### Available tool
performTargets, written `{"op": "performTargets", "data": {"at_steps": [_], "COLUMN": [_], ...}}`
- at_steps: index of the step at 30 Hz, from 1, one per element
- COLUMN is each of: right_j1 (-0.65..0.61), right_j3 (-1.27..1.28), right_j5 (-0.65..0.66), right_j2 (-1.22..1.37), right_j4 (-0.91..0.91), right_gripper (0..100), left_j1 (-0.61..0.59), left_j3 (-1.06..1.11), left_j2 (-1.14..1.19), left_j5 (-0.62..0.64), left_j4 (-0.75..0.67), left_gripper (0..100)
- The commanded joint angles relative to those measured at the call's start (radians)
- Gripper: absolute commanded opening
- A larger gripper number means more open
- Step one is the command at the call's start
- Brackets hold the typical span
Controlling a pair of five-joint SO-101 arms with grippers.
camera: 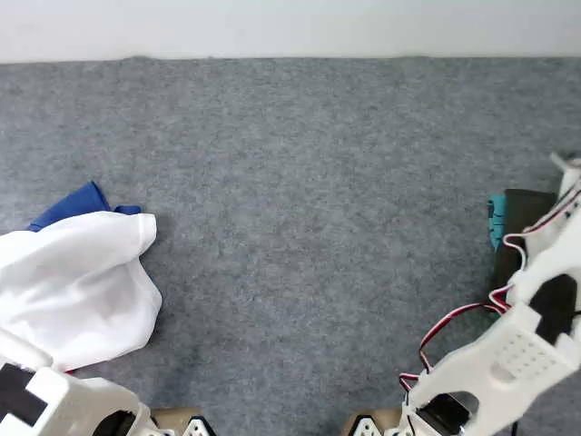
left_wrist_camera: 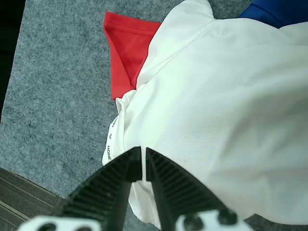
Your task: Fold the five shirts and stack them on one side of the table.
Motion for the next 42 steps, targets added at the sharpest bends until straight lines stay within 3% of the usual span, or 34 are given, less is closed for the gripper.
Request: {"op": "performTargets", "data": {"at_steps": [1, 6, 10, 18, 23, 32, 42], "right_j1": [-0.028, -0.061, -0.087, -0.199, -0.234, -0.076, 0.153], "right_j3": [-0.091, -0.092, -0.094, -0.095, -0.095, -0.095, -0.091], "right_j5": [0.005, 0.003, 0.003, 0.003, 0.003, 0.011, 0.012], "right_j2": [-0.062, 0.039, 0.147, 0.320, 0.295, 0.105, 0.265], "right_j4": [-0.134, -0.440, -0.570, -0.645, -0.628, -0.624, -0.974], "right_gripper": [1.1, 0.9, 0.9, 0.9, 0.9, 0.9, 0.9], "left_j1": [0.000, -0.002, -0.002, -0.003, -0.003, -0.003, 0.006], "left_j3": [-0.035, -0.033, -0.033, -0.031, -0.031, -0.031, -0.031], "left_j2": [-0.018, -0.018, -0.018, -0.018, -0.018, -0.018, -0.018], "left_j5": [-0.009, -0.009, -0.009, -0.008, -0.008, -0.008, -0.008], "left_j4": [0.023, 0.023, 0.023, 0.023, 0.023, 0.023, 0.023], "left_gripper": [4, 4, 4, 4, 4, 4, 4]}}
